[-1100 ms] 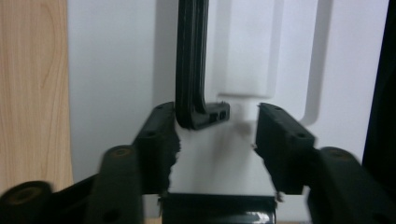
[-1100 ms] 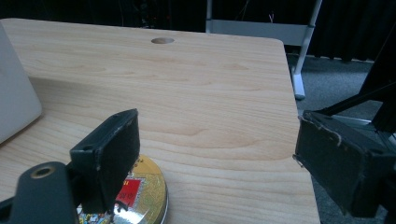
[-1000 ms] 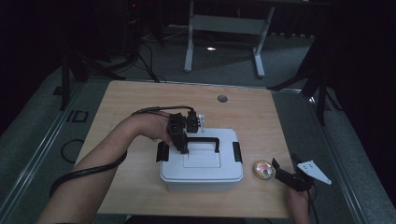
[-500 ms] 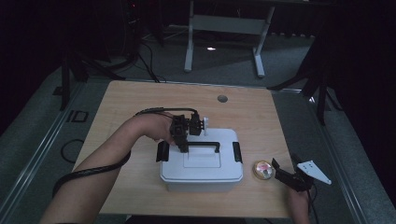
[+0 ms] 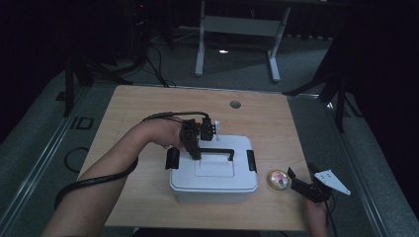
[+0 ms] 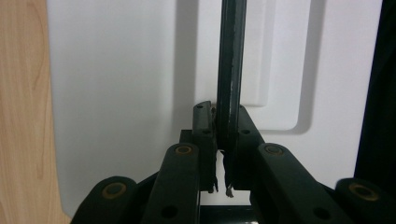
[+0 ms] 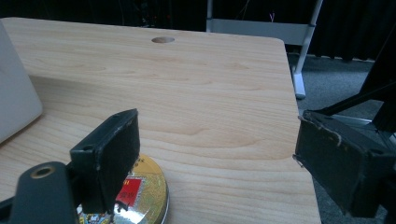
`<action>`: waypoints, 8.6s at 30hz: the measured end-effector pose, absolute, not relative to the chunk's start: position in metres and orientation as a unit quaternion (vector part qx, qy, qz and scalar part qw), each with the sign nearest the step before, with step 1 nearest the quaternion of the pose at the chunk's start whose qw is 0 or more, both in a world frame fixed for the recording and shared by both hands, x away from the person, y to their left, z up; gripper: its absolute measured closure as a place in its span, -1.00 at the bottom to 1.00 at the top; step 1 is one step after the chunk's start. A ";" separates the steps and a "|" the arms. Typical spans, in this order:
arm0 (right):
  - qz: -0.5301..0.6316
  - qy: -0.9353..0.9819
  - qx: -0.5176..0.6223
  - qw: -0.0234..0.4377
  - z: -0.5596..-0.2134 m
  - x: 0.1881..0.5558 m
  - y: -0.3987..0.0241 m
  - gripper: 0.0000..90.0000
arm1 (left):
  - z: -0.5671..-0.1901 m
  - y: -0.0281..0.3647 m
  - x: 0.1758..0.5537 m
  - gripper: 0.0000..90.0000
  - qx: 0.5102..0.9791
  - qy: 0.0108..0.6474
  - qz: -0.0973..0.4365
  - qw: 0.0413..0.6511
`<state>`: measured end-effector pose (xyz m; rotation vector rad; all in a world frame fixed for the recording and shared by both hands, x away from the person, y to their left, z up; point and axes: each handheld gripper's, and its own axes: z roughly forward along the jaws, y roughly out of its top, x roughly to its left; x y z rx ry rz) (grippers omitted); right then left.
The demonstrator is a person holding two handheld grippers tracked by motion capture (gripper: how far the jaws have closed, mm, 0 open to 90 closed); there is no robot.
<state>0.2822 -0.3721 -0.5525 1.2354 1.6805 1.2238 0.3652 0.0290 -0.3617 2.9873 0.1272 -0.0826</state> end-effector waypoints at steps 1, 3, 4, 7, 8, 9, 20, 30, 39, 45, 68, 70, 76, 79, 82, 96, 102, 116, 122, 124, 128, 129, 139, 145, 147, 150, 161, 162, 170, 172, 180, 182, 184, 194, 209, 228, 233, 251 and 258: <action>0.473 0.650 0.478 0.354 -0.553 0.282 -0.372 -0.70 | -0.360 0.029 0.366 0.85 0.995 0.044 -0.027 0.080; 0.473 0.650 0.477 0.354 -0.553 0.282 -0.372 -0.70 | -0.357 0.030 0.365 0.85 0.995 0.039 -0.026 0.083; 0.473 0.650 0.477 0.354 -0.553 0.282 -0.372 -0.70 | -0.356 0.030 0.365 0.85 0.995 0.042 -0.027 0.085; 0.473 0.650 0.477 0.355 -0.553 0.282 -0.372 -0.70 | -0.350 0.032 0.365 0.85 0.995 0.041 -0.024 0.089; 0.473 0.650 0.477 0.355 -0.553 0.282 -0.372 -0.70 | -0.348 0.033 0.364 0.85 0.995 0.043 -0.020 0.090; 0.473 0.650 0.477 0.355 -0.553 0.282 -0.372 -0.70 | -0.345 0.034 0.365 0.85 0.995 0.042 -0.017 0.093; 0.471 0.652 0.476 0.357 -0.553 0.283 -0.372 -0.70 | -0.319 0.050 0.360 0.85 0.993 0.053 0.004 0.103; 0.469 0.652 0.476 0.357 -0.553 0.283 -0.371 -0.70 | -0.307 0.073 0.354 0.85 0.992 0.071 0.016 0.102; 0.468 0.653 0.477 0.357 -0.552 0.283 -0.371 -0.70 | -0.300 0.106 0.349 0.85 0.989 0.101 0.019 0.110; 0.467 0.653 0.477 0.358 -0.552 0.283 -0.371 -0.70 | -0.300 0.134 0.345 0.85 0.986 0.123 0.023 0.111; 0.462 0.654 0.480 0.357 -0.552 0.283 -0.370 -0.70 | -0.307 0.254 0.316 0.85 0.965 0.231 0.029 0.120; 0.462 0.655 0.480 0.358 -0.552 0.283 -0.369 -0.70 | -0.311 0.265 0.314 0.85 0.962 0.243 0.029 0.119; 0.460 0.655 0.480 0.359 -0.552 0.284 -0.369 -0.70 | -0.326 0.289 0.310 0.85 0.955 0.269 0.022 0.121; 0.459 0.656 0.480 0.359 -0.552 0.284 -0.369 -0.70 | -0.338 0.299 0.310 0.85 0.950 0.283 0.016 0.132; 0.459 0.656 0.480 0.359 -0.552 0.284 -0.369 -0.70 | -0.346 0.302 0.312 0.85 0.948 0.288 0.013 0.136; 0.457 0.658 0.479 0.358 -0.552 0.284 -0.368 -0.70 | -0.400 0.311 0.331 0.85 0.939 0.310 0.003 0.152; 0.456 0.659 0.478 0.358 -0.552 0.284 -0.368 -0.70 | -0.421 0.311 0.337 0.85 0.935 0.317 0.007 0.157; 0.456 0.661 0.476 0.358 -0.552 0.284 -0.368 -0.70 | -0.464 0.313 0.345 0.85 0.932 0.325 -0.015 0.160; 0.453 0.663 0.476 0.358 -0.552 0.284 -0.367 -0.70 | -0.484 0.315 0.346 0.84 0.932 0.330 -0.034 0.144; 0.454 0.662 0.478 0.356 -0.552 0.284 -0.368 -0.70 | -0.491 0.317 0.346 0.84 0.934 0.326 -0.039 0.143; 0.457 0.668 0.483 0.334 -0.552 0.288 -0.369 -0.70 | -0.496 0.320 0.347 0.84 0.929 0.334 -0.046 0.154; 0.457 0.668 0.483 0.334 -0.552 0.288 -0.369 -0.70 | -0.496 0.320 0.347 0.84 0.929 0.332 -0.046 0.153; 0.465 0.709 0.457 0.268 -0.542 0.292 -0.381 -0.70 | -0.488 0.315 0.348 0.04 0.924 0.342 -0.050 0.164; 0.428 0.795 0.384 0.191 -0.535 0.298 -0.392 -0.70 | -0.486 0.313 0.350 -0.15 0.925 0.339 -0.054 0.165; 0.422 0.803 0.377 0.183 -0.535 0.299 -0.393 -0.70 | -0.486 0.312 0.349 -0.15 0.927 0.336 -0.050 0.161; 0.396 0.833 0.353 0.157 -0.531 0.300 -0.394 -0.70 | -0.485 0.311 0.349 -0.15 0.927 0.335 -0.052 0.161; 0.287 0.908 0.286 0.105 -0.515 0.307 -0.386 -0.69 | -0.479 0.312 0.349 -0.13 0.931 0.328 -0.057 0.150; 0.277 0.913 0.281 0.099 -0.513 0.308 -0.385 -0.69 | -0.478 0.312 0.348 -0.13 0.931 0.328 -0.055 0.149; 0.186 0.952 0.231 0.076 -0.500 0.311 -0.368 -0.69 | -0.477 0.311 0.347 -0.12 0.932 0.327 -0.064 0.144; 0.155 0.961 0.214 0.076 -0.498 0.312 -0.364 -0.68 | -0.476 0.311 0.346 -0.09 0.933 0.324 -0.063 0.145; 0.048 0.987 0.139 0.068 -0.483 0.318 -0.347 -0.61 | -0.475 0.310 0.344 -0.10 0.934 0.322 -0.063 0.141; 0.023 0.990 0.127 0.063 -0.478 0.319 -0.343 -0.61 | -0.475 0.310 0.344 -0.10 0.935 0.321 -0.063 0.139; 0.005 0.991 0.119 0.054 -0.475 0.320 -0.339 -0.61 | -0.474 0.310 0.344 -0.11 0.935 0.322 -0.061 0.136; -0.052 0.994 0.085 0.055 -0.470 0.317 -0.322 -0.72 | -0.474 0.309 0.344 -0.11 0.936 0.321 -0.063 0.130; -0.010 0.996 0.043 0.078 -0.487 0.336 -0.292 -0.75 | -0.474 0.306 0.345 -0.11 0.937 0.317 -0.068 0.126; -0.013 0.998 0.024 0.049 -0.513 0.361 -0.273 -0.67 | -0.475 0.306 0.344 -0.11 0.938 0.317 -0.070 0.125; -0.017 0.999 0.020 0.047 -0.516 0.361 -0.273 -0.56 | -0.475 0.307 0.344 -0.11 0.938 0.316 -0.070 0.125; -0.017 0.997 0.042 0.060 -0.455 0.350 -0.262 -0.55 | -0.468 0.307 0.341 -0.11 0.940 0.310 -0.063 0.124; -0.026 0.996 0.046 0.065 -0.431 0.345 -0.254 -0.55 | -0.466 0.307 0.341 -0.11 0.942 0.307 -0.060 0.121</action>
